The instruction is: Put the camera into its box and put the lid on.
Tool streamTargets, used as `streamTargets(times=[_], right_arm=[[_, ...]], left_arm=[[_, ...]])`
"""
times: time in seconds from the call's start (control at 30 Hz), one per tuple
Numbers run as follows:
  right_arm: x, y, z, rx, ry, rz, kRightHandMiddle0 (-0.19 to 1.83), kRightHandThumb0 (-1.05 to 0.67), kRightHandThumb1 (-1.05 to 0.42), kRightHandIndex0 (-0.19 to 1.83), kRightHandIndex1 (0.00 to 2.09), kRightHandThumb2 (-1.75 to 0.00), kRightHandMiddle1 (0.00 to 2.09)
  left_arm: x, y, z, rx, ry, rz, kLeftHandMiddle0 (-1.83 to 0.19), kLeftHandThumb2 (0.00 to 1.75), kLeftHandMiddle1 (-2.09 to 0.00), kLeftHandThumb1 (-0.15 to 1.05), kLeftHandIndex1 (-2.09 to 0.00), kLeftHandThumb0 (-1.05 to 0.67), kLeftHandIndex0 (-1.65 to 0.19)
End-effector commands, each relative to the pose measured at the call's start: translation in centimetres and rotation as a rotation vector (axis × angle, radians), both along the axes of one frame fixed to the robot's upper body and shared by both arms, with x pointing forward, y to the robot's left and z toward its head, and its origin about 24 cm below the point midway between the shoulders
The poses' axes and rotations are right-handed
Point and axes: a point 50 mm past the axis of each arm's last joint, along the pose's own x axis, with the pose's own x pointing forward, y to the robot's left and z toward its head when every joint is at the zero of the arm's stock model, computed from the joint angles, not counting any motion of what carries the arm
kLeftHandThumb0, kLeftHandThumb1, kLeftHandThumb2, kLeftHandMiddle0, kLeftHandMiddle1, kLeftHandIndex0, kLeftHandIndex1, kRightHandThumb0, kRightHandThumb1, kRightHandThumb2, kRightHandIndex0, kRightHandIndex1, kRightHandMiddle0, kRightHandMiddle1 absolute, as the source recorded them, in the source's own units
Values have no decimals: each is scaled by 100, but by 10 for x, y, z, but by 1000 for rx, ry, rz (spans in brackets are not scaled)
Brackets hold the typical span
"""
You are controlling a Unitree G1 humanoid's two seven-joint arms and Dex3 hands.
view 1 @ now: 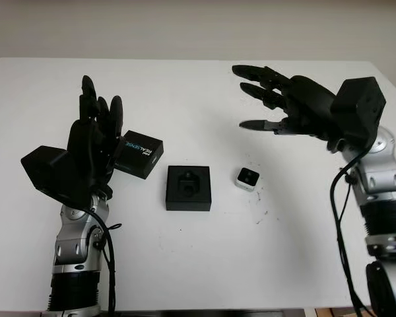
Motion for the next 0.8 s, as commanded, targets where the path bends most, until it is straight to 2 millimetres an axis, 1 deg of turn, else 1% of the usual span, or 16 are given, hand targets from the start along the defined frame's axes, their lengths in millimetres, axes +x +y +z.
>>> streamTargets(times=[0.0, 0.03, 0.07, 0.1, 0.2, 0.27, 0.37, 0.5, 0.77], right_arm=[[0, 2, 10, -93, -60, 27, -7, -34, -74, 29, 20, -4, 86], [0, 3, 12, -161, -92, 43, -2, -34, -74, 35, 23, -4, 88], [-1, 4, 13, -224, -118, 61, 10, -37, -72, 44, 29, -5, 84], [-1, 5, 13, -268, -135, 76, 15, -39, -71, 46, 31, -5, 80], [-3, 6, 12, -378, -161, 121, 23, -41, -71, 46, 32, -5, 69], [-5, 7, 11, -477, -201, 156, 30, -45, -72, 45, 31, -5, 53], [-8, 9, 8, -570, -236, 189, 40, -43, -71, 45, 26, -5, 31], [-13, 13, 1, -681, -270, 242, 43, -38, -72, 43, 21, -6, 18], [-18, 12, -6, -823, -284, 305, 43, -41, -76, 43, 16, -6, 11]], left_arm=[[1, 0, 5, -2, -25, 4, 18, 39, -3, 105, -2, -62, 18], [1, -1, 5, 1, -24, 5, 18, 39, -3, 105, -2, -62, 18], [1, -1, 5, 2, -24, 3, 19, 39, -4, 105, -2, -62, 18], [0, -1, 6, 6, -24, -1, 19, 40, -3, 105, -1, -61, 19], [-1, 0, 7, 11, -27, -9, 19, 42, -1, 105, 0, -60, 19], [-1, 0, 7, 3, -32, -5, 19, 41, 0, 105, 0, -60, 19], [0, 0, 7, 3, -32, 2, 19, 38, -2, 105, 0, -62, 19], [1, -1, 8, -5, -30, 1, 19, 39, -2, 105, 0, -61, 19], [0, 1, 7, 0, -33, -2, 19, 38, -1, 105, 0, -62, 19]])
